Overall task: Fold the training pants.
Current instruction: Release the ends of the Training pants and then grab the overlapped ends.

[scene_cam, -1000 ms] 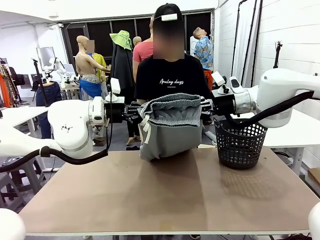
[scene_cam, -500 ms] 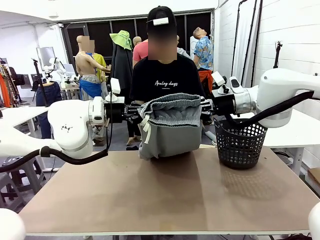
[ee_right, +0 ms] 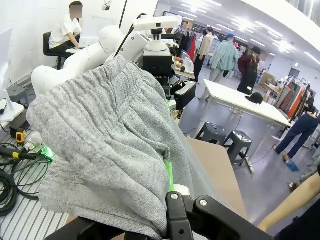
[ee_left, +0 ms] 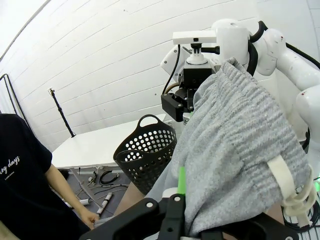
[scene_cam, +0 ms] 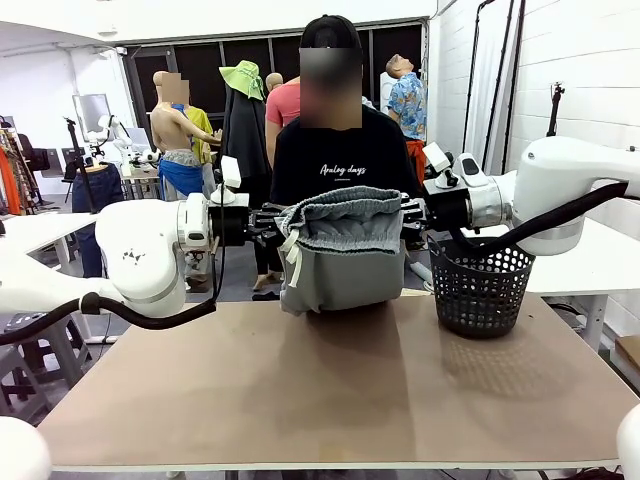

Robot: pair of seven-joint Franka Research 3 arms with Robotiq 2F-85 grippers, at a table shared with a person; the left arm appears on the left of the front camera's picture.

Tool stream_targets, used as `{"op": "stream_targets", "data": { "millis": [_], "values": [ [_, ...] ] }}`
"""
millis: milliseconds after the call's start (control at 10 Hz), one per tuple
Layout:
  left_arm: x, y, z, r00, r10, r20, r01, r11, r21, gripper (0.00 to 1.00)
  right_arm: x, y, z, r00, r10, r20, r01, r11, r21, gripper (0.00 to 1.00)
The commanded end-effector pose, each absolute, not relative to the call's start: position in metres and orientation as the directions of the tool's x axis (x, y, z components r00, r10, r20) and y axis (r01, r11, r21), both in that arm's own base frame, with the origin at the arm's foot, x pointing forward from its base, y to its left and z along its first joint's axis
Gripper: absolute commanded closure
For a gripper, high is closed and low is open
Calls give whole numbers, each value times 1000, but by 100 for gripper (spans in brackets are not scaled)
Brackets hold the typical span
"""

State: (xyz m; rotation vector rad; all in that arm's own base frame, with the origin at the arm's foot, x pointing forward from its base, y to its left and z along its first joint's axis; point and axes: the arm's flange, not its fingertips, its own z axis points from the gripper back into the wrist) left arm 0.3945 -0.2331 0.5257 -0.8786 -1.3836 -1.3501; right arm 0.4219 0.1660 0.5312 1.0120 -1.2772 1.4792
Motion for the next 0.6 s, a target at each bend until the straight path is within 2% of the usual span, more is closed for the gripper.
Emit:
{"op": "stream_targets", "data": {
  "millis": [0, 500],
  "values": [
    [393, -235, 530, -252, -124, 960, 955, 126, 267, 100, 419, 170, 532, -255, 113, 960, -967, -53, -250, 100],
    [393, -235, 530, -252, -124, 960, 955, 126, 267, 100, 419, 170, 532, -255, 113, 960, -967, -53, -250, 100]
  ]
}}
